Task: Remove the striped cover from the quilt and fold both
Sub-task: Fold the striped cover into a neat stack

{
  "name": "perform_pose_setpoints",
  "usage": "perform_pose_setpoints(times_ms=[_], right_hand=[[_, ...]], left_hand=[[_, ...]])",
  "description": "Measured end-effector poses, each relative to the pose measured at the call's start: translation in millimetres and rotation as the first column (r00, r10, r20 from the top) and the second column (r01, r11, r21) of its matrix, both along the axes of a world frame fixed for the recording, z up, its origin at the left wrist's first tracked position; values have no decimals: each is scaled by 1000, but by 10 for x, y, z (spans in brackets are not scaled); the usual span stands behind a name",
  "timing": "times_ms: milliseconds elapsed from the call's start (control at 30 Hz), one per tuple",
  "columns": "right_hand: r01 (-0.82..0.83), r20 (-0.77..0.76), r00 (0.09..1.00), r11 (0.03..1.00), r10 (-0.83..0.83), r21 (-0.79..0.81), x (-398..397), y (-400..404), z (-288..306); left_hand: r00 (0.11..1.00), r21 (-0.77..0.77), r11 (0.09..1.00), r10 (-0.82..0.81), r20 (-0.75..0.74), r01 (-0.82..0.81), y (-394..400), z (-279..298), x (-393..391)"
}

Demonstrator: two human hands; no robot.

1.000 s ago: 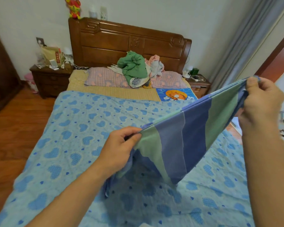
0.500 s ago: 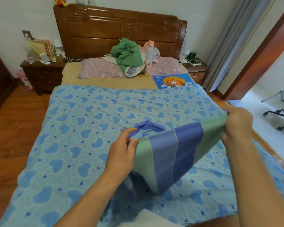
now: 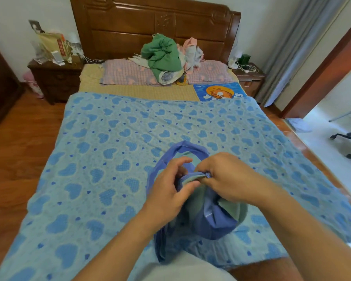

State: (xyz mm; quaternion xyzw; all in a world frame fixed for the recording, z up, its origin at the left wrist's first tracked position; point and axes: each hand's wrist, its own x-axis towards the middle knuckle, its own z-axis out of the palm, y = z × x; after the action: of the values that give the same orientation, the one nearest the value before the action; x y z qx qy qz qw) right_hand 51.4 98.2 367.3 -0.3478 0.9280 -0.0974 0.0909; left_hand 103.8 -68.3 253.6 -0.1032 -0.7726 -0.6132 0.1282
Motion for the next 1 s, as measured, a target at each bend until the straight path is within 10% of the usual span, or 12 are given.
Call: perform_pose_setpoints(times_ms=[167, 300, 500, 800, 1000], right_hand=[[105, -269, 954, 989, -130, -107, 11, -37, 228], [243, -301, 891, 918, -339, -314, -144, 36, 458], [436, -373, 765, 849, -524, -299, -415, 578, 827], [364, -147, 908, 913, -393, -185, -405, 690, 806], [273, -53, 959, 958, -279, -88, -327, 649, 956]], left_hand=[[820, -277, 869, 484, 304, -410, 25, -672, 57], [687, -486, 784, 596, 416, -386, -431, -981, -79], [857, -517, 791, 478, 192, -326, -1478, -374, -759], [926, -793, 588, 367, 86, -160, -1217, -344, -1163], [939, -604, 782, 306, 156, -154, -556, -569, -976]])
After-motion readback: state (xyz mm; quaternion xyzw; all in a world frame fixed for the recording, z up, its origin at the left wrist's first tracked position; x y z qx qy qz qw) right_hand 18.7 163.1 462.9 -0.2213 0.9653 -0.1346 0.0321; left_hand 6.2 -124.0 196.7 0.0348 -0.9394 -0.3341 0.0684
